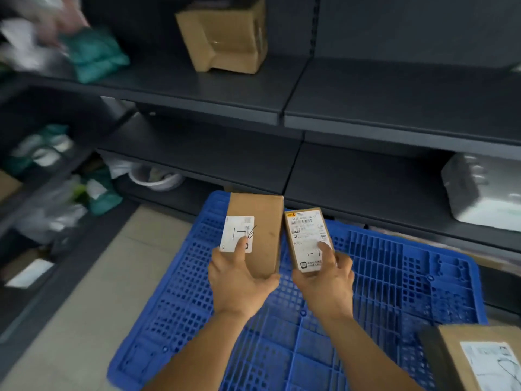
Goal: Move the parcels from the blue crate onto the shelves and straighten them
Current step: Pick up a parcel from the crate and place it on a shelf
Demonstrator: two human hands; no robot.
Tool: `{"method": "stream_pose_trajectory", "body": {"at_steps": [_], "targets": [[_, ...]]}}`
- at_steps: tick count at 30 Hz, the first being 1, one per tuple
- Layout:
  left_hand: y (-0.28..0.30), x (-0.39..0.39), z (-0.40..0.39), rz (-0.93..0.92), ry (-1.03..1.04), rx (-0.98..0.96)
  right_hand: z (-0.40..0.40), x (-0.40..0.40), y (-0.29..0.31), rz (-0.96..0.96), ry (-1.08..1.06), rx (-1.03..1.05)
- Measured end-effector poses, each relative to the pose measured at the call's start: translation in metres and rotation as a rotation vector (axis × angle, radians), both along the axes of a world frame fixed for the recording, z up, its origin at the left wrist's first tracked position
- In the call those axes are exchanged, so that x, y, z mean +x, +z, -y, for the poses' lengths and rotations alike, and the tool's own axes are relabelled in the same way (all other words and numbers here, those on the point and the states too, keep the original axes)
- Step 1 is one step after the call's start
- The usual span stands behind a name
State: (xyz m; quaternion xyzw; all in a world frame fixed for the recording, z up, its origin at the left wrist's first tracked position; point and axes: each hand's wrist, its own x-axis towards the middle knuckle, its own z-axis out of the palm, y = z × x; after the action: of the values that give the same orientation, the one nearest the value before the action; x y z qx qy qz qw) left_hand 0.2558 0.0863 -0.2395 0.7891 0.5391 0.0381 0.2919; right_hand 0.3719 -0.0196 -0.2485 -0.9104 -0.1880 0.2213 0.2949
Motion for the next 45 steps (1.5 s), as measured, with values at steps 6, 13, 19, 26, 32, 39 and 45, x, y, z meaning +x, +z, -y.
{"method": "stream_pose_trajectory", "body": {"at_steps": [6,13,19,26,32,39,45], "targets": [[0.066,-0.092,-0.032,0.096,0.142,0.115,-0.047,-0.087,0.073,0.078,0.104,0.088],[0.151,-0.241,-0.064,0.153,0.304,0.250,-0.098,-0.225,0.152,0.160,0.247,0.253],[0.216,-0.385,-0.082,0.162,0.440,0.386,-0.135,-0.359,0.210,0.216,0.396,0.377],[0.279,-0.533,-0.096,0.212,0.603,0.509,-0.175,-0.498,0.270,0.249,0.550,0.533],[0.331,-0.628,-0.109,0.215,0.712,0.624,-0.208,-0.590,0.319,0.272,0.672,0.639],[0.376,-0.708,-0.143,0.184,0.817,0.735,-0.259,-0.669,0.359,0.286,0.781,0.749],[0.402,-0.744,-0.207,0.118,0.848,0.778,-0.331,-0.703,0.372,0.272,0.824,0.782]]}}
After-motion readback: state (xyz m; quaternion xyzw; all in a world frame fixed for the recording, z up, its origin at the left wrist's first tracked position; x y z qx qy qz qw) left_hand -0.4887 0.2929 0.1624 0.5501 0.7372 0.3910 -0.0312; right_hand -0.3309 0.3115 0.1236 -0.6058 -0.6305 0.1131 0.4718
